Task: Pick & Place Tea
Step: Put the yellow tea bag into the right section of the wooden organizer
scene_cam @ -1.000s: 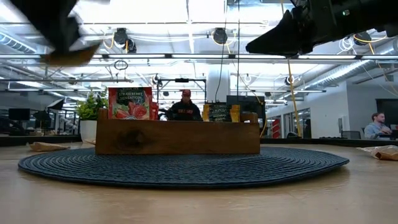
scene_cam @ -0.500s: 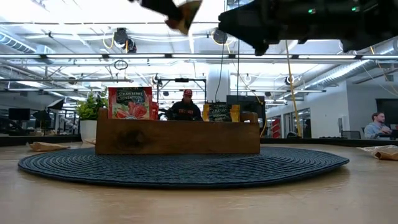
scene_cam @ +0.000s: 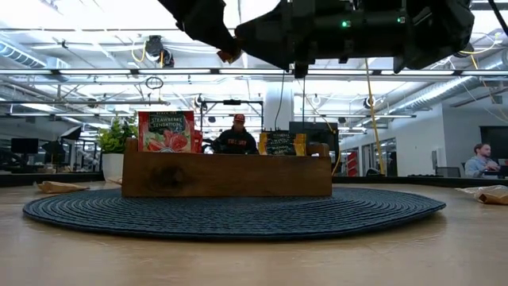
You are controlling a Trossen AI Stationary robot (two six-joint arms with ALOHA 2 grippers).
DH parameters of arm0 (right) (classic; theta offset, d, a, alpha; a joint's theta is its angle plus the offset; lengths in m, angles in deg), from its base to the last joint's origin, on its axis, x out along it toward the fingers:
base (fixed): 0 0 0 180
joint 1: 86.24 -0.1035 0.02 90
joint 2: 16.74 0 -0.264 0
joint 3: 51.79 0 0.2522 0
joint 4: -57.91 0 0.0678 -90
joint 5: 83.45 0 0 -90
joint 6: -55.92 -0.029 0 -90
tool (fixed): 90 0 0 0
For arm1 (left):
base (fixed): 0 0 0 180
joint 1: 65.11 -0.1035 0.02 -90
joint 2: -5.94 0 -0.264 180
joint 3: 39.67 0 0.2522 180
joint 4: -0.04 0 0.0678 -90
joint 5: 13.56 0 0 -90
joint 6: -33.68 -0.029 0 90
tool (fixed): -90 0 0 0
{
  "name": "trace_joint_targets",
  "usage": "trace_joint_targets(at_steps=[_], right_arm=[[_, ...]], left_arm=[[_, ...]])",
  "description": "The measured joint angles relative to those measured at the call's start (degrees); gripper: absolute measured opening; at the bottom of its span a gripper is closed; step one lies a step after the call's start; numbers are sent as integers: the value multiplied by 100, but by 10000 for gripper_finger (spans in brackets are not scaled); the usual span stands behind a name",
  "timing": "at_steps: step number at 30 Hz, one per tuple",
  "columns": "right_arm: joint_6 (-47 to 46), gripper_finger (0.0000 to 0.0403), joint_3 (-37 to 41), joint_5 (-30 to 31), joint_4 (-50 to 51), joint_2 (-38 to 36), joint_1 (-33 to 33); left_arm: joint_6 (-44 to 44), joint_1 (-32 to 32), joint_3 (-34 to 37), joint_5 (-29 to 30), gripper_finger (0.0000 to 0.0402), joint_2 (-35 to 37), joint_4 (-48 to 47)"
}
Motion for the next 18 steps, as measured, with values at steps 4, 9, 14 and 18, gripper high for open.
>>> trace_joint_targets(at_steps=[4,9,14,18], right_arm=[[-110,185,1,529,-17,0,29],[77,162,1,1078,-29,-2,41],[157,143,1,1071,-14,-2,37],[159,129,1,1075,27,-2,32]], left_arm=[[2,33,-3,6,6,0,-8],[4,139,-6,-9,11,-2,-19],[9,232,-9,67,6,-1,-43],[-22,245,-9,280,12,0,-226]])
